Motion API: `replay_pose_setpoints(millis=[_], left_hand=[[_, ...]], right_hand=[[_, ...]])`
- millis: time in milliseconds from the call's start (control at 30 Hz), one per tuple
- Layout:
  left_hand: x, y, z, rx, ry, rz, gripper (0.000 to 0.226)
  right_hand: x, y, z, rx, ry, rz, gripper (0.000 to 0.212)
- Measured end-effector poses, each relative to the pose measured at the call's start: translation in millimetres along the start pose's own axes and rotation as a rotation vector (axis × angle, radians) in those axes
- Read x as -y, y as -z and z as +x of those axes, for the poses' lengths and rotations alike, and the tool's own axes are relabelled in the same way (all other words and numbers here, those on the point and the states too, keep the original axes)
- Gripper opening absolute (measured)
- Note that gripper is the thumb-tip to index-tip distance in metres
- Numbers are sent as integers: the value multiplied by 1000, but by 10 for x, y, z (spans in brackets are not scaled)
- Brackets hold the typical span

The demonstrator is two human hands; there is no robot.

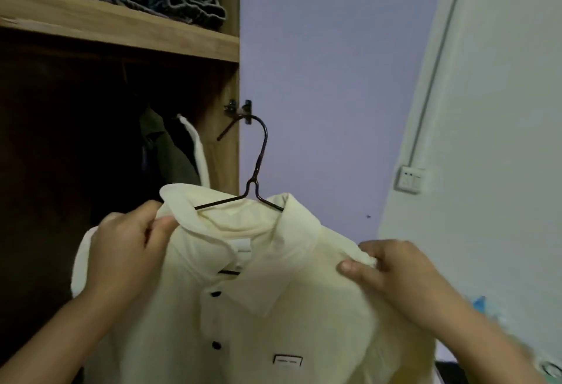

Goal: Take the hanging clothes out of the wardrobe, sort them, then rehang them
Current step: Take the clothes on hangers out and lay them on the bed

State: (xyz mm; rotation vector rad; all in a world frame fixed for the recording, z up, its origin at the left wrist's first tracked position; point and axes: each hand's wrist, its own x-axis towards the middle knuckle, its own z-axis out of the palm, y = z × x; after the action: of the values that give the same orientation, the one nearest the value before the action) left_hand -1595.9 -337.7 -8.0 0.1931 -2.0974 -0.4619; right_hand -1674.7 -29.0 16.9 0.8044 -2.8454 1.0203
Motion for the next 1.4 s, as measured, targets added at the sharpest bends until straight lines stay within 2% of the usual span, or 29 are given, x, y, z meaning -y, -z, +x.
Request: replay_pose_setpoints(millis=[67,200,367,433,533,633,700,900,1033,1100,1233,1400], left_hand=[[-200,-161,-88,41,5,-77,33],[-538,-518,-186,126,31,-169,38],[-922,-908,-290,271,-80,-387,37],[-1065,-1067,-322,329,-99,-447,49],[-1280,-1253,-396,413,-177,-524,53],[-1496,-1395,-494,517,-232,-605,33],[-1654,-1483,-569,577,-280,-656,28],[-2282,-1573,-938,656,-460,-781,18],[-2772,-1565,-1313,753,-526,-813,28],[-3039,-1517,-1520,765,-578,-825,34],[-3624,-1263,-1990,892,-666,-994,12],[-4301,-835,-2690,1004,-814,-1082,24]], right_hand=[[-125,63,-208,-160,-58,-90,49],[-333,214,-590,-395,-203,-261,44],[-636,215,-982,-659,-271,-393,51],[-715,222,-1180,-734,-296,-489,51],[-766,200,-1498,-788,-418,-515,55],[-779,129,-1876,-851,-564,-543,46],[-733,69,-2126,-882,-668,-538,40],[-572,-41,-2921,-1000,-893,-534,46],[-448,-52,-3522,-1086,-997,-556,52],[-393,-57,-3845,-1135,-1071,-541,51],[-232,-71,-4500,-1231,-1190,-619,55],[2,-146,-5393,-1301,-1366,-690,63]])
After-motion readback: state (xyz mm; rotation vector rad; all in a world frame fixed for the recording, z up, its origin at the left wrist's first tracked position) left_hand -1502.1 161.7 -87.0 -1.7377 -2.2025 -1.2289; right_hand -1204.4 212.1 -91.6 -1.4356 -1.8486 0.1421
